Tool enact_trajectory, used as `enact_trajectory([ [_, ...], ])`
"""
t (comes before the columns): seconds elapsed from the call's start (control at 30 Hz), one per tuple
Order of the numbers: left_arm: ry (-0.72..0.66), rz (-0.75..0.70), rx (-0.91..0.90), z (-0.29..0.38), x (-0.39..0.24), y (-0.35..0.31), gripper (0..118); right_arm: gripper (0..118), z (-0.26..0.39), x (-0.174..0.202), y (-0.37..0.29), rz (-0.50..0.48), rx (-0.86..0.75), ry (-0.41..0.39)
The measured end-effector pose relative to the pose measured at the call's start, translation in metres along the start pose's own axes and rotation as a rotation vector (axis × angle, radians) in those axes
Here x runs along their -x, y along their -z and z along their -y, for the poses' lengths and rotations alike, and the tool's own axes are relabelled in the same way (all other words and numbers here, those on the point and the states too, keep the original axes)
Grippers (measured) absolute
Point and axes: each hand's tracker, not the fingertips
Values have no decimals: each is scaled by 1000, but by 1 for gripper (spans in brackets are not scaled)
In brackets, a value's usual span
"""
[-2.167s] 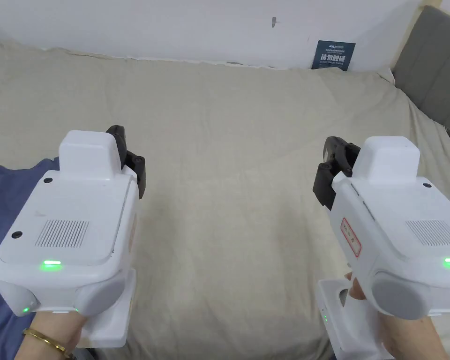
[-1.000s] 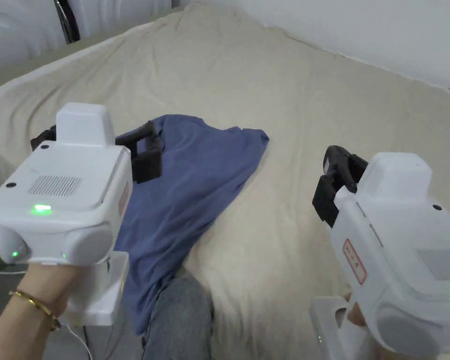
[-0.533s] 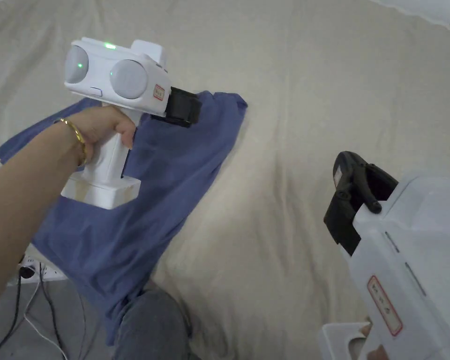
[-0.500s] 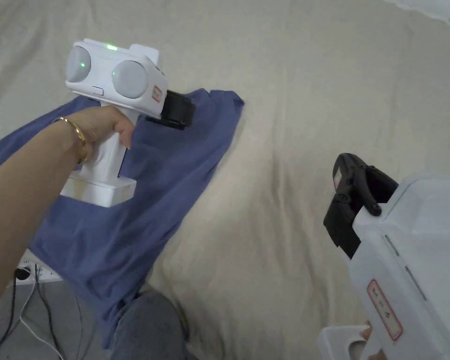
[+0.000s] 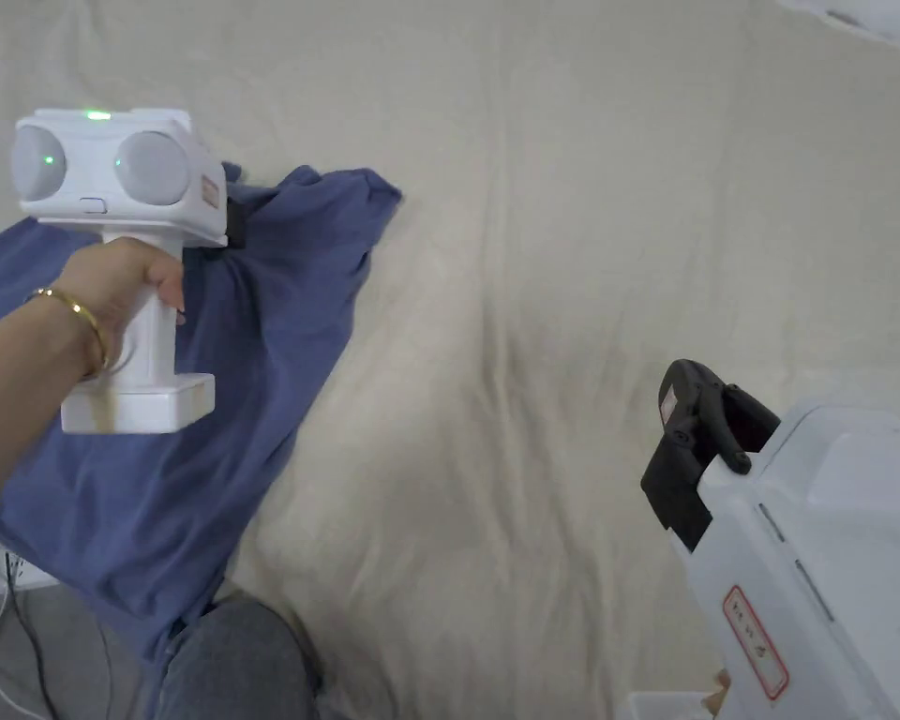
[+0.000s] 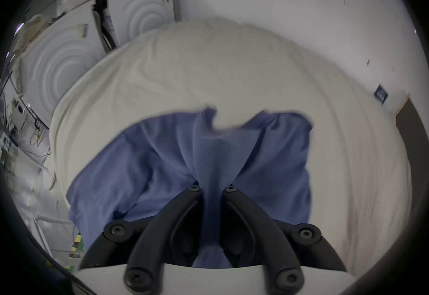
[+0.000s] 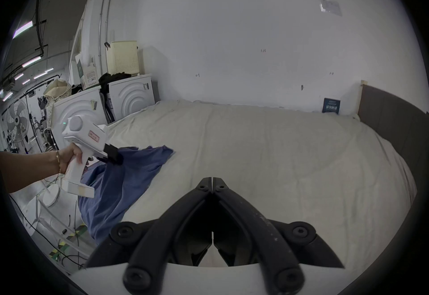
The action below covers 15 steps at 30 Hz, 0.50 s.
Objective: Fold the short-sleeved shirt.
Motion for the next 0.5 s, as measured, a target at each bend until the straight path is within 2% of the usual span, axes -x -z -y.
enact_trajectory([
  [0.17, -3, 9, -156, -13, 9, -85, 11, 1, -10, -6, -45, 16, -63, -14],
  [0.3, -37, 91, -321, -42, -4, -172, 11, 1, -17, -8, -86, 51, -144, -26],
  [0.5, 100, 185, -589, -89, -57, -306, 11, 1, -23, -24, -142, 141, -245, -48],
])
